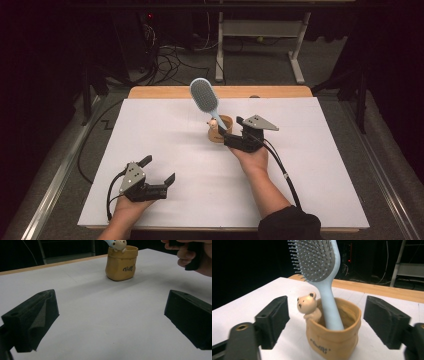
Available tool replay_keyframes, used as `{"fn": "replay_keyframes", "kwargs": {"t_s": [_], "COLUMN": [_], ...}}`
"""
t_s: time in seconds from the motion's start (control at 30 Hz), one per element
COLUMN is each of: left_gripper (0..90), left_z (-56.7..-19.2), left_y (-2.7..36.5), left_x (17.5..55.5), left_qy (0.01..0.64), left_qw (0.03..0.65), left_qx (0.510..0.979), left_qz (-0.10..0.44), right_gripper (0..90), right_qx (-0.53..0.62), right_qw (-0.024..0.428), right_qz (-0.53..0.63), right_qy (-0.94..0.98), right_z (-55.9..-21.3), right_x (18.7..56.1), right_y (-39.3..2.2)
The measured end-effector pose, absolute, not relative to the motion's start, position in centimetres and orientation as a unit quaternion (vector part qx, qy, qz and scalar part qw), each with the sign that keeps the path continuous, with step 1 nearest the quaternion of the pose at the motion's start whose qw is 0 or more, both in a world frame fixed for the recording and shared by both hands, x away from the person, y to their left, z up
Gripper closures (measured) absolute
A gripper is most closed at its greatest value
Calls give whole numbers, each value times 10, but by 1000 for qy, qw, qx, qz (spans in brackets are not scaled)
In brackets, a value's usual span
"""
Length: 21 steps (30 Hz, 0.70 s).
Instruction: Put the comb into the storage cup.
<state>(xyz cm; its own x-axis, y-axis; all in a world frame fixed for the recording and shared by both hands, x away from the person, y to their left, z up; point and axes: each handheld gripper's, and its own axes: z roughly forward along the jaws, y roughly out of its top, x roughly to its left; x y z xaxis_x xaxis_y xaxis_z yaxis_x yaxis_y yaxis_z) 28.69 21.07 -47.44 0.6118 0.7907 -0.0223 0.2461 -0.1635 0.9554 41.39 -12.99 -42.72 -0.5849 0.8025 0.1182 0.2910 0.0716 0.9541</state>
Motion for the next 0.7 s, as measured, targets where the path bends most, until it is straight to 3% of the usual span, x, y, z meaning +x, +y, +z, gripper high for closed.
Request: {"fn": "replay_keyframes", "kwargs": {"t_s": [0.23,0.4,0.7], "left_gripper": [2,2,2], "left_z": [-473,-473,-471], "left_y": [215,215,222], "left_x": [288,291,290], "left_qy": [369,368,373], "left_qw": [538,539,547], "left_qx": [716,716,709], "left_qz": [250,248,245], "right_gripper": [125,6,4], "right_qx": [383,388,391], "right_qw": [232,234,243], "right_qz": [563,567,559], "right_qy": [695,688,690], "right_z": [-426,-428,-437], "right_x": [397,390,370], "right_y": [-138,-142,-157]}}
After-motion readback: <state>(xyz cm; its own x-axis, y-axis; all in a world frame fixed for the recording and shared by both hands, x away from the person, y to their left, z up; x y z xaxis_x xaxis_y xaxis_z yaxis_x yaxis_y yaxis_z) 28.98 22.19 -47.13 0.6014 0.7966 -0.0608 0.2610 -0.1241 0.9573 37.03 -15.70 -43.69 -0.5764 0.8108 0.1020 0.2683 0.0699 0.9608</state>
